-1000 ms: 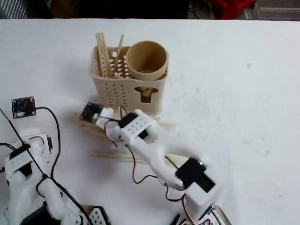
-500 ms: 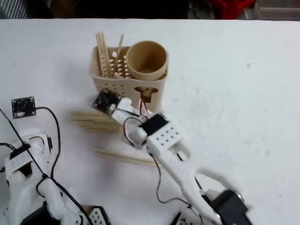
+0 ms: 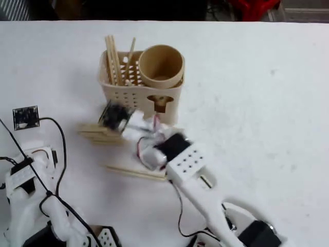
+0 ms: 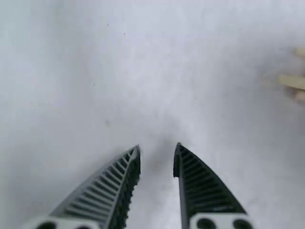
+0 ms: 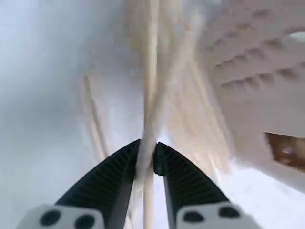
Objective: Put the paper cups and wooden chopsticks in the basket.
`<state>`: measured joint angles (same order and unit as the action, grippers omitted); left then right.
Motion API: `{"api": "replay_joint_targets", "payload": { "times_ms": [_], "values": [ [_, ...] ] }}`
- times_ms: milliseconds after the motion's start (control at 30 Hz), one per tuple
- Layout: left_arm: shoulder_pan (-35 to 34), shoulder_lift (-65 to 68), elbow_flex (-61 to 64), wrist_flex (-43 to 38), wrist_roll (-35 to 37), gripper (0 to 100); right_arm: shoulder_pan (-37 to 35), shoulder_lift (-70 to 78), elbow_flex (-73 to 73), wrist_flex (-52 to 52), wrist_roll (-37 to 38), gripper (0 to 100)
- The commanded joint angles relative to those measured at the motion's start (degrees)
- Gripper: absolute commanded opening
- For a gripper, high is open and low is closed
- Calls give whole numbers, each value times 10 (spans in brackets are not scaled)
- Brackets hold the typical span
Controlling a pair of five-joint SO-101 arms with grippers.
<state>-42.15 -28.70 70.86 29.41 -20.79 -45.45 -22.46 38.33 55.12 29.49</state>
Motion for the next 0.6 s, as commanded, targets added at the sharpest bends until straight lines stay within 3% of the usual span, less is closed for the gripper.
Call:
{"api": "replay_joint_targets", "payload": {
  "times_ms": [0, 167, 367, 567],
  "values": [
    [10, -1, -11, -7, 8, 132, -11, 42, 11, -7, 21, 18],
    [10, -1, -11, -7, 8, 132, 0, 117, 17, -46, 17, 24],
    [10, 0, -11, -8, 8, 132, 17, 121, 18, -22, 19, 225],
    [10, 0, -11, -8, 8, 132, 20, 122, 18, -21, 21, 142]
  ]
}}
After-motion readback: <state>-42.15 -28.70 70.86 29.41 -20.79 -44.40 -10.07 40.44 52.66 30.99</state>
